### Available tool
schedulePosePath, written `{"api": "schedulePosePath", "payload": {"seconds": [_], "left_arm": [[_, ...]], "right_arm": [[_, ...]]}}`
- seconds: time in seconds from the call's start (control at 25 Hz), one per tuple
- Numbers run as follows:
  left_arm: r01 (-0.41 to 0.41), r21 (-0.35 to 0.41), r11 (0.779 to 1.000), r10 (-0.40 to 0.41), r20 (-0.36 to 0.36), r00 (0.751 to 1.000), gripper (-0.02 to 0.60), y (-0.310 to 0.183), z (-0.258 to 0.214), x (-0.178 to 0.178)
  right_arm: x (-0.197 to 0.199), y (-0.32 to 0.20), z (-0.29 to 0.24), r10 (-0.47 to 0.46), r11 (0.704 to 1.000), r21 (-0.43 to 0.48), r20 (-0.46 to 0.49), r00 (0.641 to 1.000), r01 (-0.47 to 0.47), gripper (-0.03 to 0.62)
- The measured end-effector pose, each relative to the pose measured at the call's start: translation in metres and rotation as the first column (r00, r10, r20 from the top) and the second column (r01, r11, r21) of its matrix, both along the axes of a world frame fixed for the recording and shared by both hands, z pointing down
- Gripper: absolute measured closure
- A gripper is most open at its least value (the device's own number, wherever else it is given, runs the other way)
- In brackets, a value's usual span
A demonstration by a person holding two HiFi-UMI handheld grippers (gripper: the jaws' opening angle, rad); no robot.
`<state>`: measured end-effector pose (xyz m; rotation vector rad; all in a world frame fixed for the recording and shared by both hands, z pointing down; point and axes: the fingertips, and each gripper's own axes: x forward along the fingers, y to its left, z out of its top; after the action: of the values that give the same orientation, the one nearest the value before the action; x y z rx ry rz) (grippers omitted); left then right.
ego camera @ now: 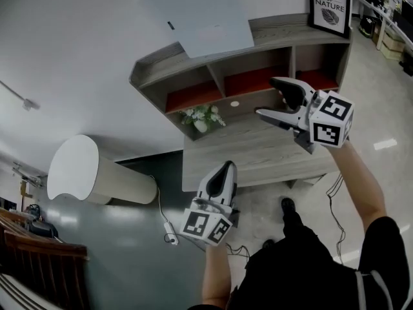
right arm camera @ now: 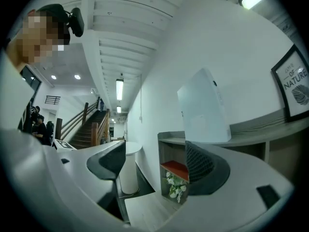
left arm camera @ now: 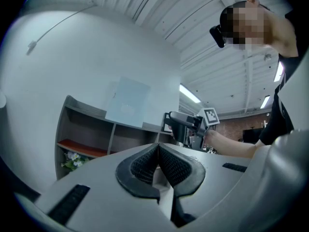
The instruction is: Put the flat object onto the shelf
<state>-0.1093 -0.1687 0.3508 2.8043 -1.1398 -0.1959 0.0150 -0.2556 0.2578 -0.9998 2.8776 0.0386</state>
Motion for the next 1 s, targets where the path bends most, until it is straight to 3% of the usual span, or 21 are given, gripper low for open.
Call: {"api": "schedulePosePath", "payload": {"seconds": [0.36, 0.76, 0.88, 1.0], "left_arm": [[-0.068, -0.023, 0.997, 0.068, -0.002, 0.998, 0.566, 0.069, 0.023, -0.029], [-0.156, -0.040, 0.987, 0.156, -0.007, 0.988, 0.566, 0.118, 0.037, -0.025], [-0.178, -0.038, 0.983, 0.178, -0.004, 0.984, 0.566, 0.128, 0.040, -0.018], [-0.190, -0.036, 0.981, 0.190, 0.007, 0.982, 0.566, 0.132, 0.045, -0.008]], "right_arm": [[-0.028, 0.091, 0.034, 0.085, 0.995, -0.044, -0.002, 0.996, -0.085, 0.244], [-0.043, 0.183, 0.080, 0.139, 0.984, -0.110, 0.005, 0.990, -0.137, 0.249], [-0.040, 0.204, 0.089, 0.168, 0.979, -0.121, 0.006, 0.986, -0.166, 0.270], [-0.035, 0.219, 0.095, 0.188, 0.975, -0.123, -0.010, 0.982, -0.188, 0.335]]}}
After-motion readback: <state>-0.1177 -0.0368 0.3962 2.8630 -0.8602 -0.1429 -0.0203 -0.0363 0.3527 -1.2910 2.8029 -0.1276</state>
